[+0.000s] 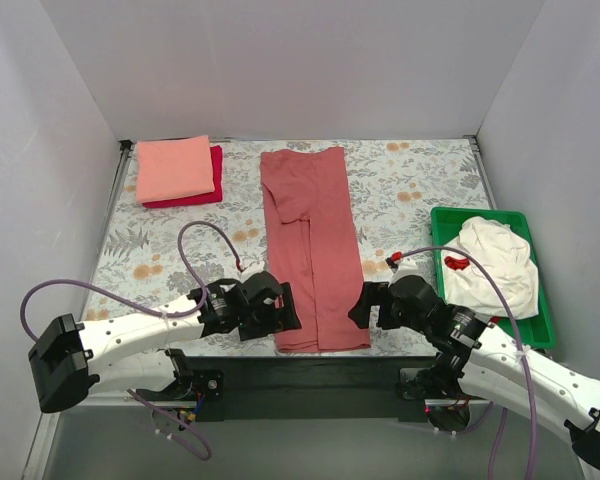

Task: Fold and stack the t-shirts
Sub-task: Fold the tshirt

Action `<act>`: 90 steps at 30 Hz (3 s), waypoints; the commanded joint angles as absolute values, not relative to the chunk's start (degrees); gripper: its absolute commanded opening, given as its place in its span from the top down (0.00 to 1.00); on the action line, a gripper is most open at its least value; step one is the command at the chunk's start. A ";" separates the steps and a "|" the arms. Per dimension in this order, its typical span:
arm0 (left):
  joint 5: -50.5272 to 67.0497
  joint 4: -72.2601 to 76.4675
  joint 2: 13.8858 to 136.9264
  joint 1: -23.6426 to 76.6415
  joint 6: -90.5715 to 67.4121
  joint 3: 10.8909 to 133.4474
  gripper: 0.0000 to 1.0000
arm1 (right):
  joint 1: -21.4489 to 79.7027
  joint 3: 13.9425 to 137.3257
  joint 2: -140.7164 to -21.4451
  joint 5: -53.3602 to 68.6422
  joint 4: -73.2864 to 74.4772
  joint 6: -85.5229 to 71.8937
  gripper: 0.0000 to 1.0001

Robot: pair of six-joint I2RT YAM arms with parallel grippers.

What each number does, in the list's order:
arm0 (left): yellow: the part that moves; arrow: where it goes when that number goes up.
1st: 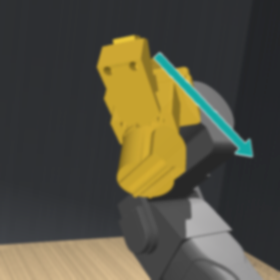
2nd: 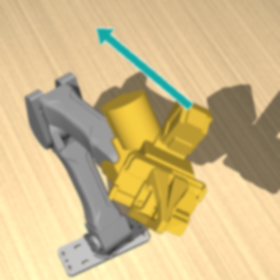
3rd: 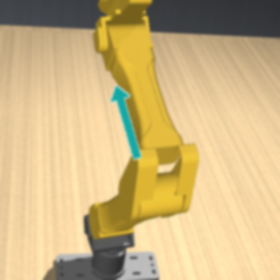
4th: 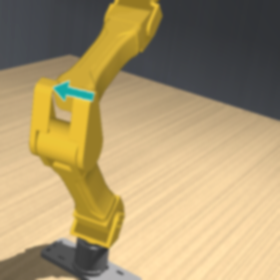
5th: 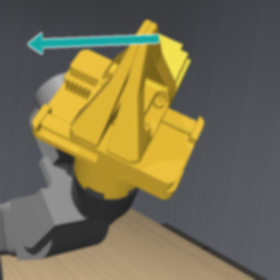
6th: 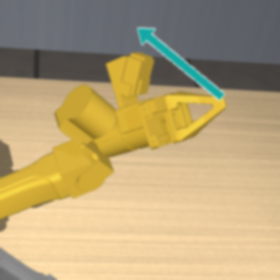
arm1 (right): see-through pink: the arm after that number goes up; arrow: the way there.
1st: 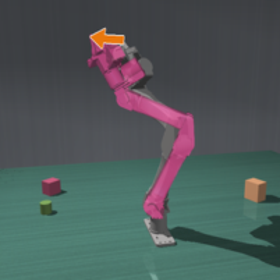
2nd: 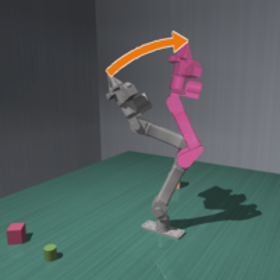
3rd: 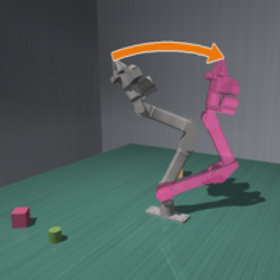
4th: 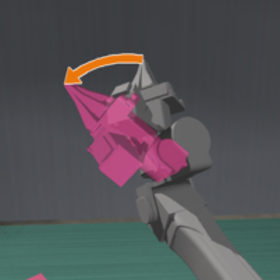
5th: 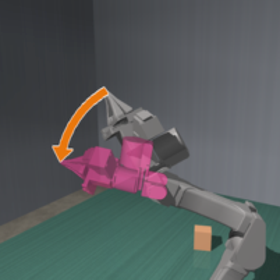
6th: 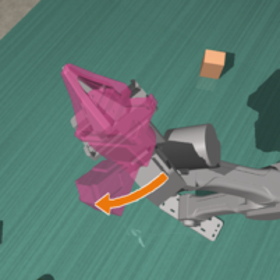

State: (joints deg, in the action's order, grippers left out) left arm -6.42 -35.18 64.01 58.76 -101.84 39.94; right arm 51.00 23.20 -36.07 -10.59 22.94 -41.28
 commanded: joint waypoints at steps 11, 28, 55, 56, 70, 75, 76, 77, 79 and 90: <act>-3.87 -33.75 66.35 62.40 -110.04 31.73 0.38 | 50.89 20.04 -41.92 -0.62 23.73 -44.91 0.09; -3.69 -31.55 71.02 62.49 -110.30 30.85 1.00 | 50.80 16.79 -43.50 2.29 24.26 -47.46 0.46; -3.69 -29.97 56.68 62.49 -109.34 27.86 1.00 | 50.98 15.72 -38.32 11.87 13.62 -43.69 0.99; -5.87 -30.23 57.12 62.49 -108.99 29.60 1.00 | 50.89 16.43 -38.58 10.13 13.62 -43.33 0.99; -25.39 -34.37 69.96 56.09 -104.34 45.77 1.00 | 48.96 33.74 -52.55 -8.61 13.45 -35.43 0.99; -22.16 -26.92 72.42 49.67 -98.80 47.63 1.00 | 45.01 39.81 -61.32 -7.05 11.52 -32.26 0.99; -21.71 -26.37 72.94 47.83 -98.09 48.07 1.00 | 43.52 41.64 -62.48 -6.16 11.17 -31.82 0.99; -21.62 -25.85 74.34 47.03 -96.87 49.38 1.00 | 42.72 42.36 -63.62 -4.85 10.21 -31.64 0.99; -21.71 -24.79 75.93 45.28 -95.45 50.79 1.00 | 40.36 44.55 -66.61 -3.61 9.41 -30.94 0.99; -21.18 -22.50 88.84 36.92 -88.07 62.74 1.00 | 32.44 54.75 -79.27 3.52 6.86 -26.63 0.99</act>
State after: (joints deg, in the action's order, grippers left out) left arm -20.14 -24.14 87.22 38.89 -91.57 58.83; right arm 33.52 50.46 -77.30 1.08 9.78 -29.36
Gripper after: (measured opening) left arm 0.025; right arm 0.036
